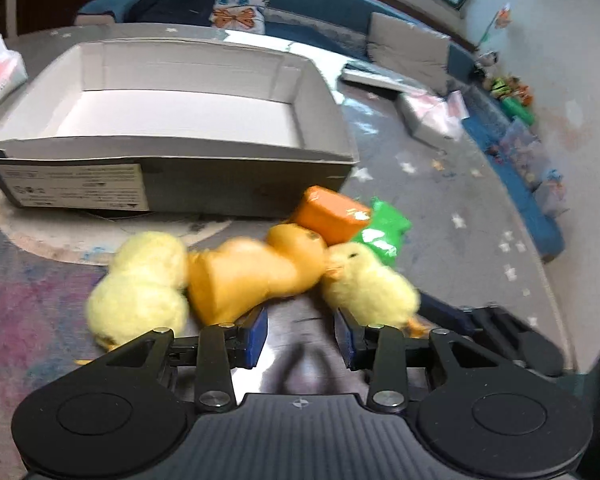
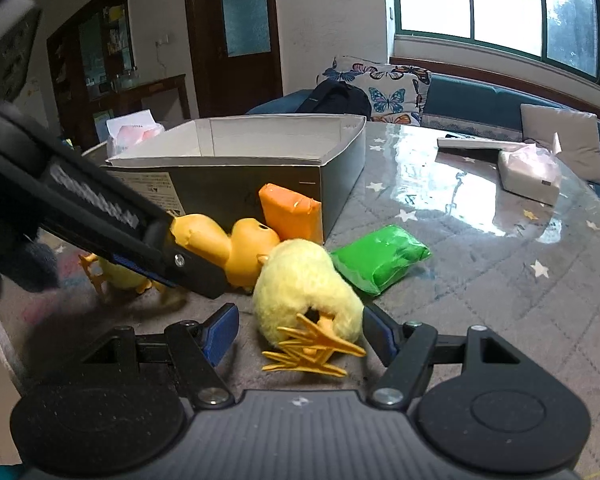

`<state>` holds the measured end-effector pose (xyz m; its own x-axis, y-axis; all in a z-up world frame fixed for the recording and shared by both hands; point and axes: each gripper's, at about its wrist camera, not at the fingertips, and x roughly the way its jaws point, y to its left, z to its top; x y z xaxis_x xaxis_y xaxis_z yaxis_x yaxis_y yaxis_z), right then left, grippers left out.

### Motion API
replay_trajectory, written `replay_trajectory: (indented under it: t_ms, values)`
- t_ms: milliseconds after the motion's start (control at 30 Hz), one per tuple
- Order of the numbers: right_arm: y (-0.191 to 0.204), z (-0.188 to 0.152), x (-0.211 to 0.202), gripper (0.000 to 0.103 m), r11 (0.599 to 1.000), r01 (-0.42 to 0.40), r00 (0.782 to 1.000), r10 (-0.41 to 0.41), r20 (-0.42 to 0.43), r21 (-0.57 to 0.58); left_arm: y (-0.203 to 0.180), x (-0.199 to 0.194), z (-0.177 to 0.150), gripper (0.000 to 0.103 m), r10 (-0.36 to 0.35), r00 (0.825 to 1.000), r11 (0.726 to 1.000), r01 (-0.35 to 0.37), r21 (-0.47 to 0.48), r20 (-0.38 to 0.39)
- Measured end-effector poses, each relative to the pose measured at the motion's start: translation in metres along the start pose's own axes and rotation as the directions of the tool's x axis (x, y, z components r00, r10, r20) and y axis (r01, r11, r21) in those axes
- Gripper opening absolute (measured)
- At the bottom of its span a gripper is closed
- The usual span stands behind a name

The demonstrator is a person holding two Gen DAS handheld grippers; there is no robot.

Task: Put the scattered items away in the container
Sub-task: 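Close the left gripper around the yellow plush chick's body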

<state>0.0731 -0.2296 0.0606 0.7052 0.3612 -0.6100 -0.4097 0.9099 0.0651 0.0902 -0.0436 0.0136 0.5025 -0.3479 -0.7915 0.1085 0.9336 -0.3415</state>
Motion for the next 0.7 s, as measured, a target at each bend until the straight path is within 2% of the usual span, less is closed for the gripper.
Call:
replay_trajectory:
  t_ms: [267,567,700]
  values:
    - [-0.002,0.002,0.007,0.07,1.0,-0.013,1.0,0.013,-0.012,-0.001,-0.005,0.008,0.008,0.04,-0.05,0.998,0.998,0.049,-0.045,-0.023]
    - [0.008,-0.006,-0.004,0.071,0.998,-0.056,0.998,0.056,-0.03,-0.012,-0.001,0.009,0.011,0.04,-0.08,0.996,0.993,0.078,-0.085,-0.03]
    - [0.005,-0.004,-0.006,0.07,0.997,-0.075,0.997,0.076,-0.021,0.008,-0.003,0.005,0.012,0.04,-0.115,0.993,0.99,0.113,-0.086,-0.029]
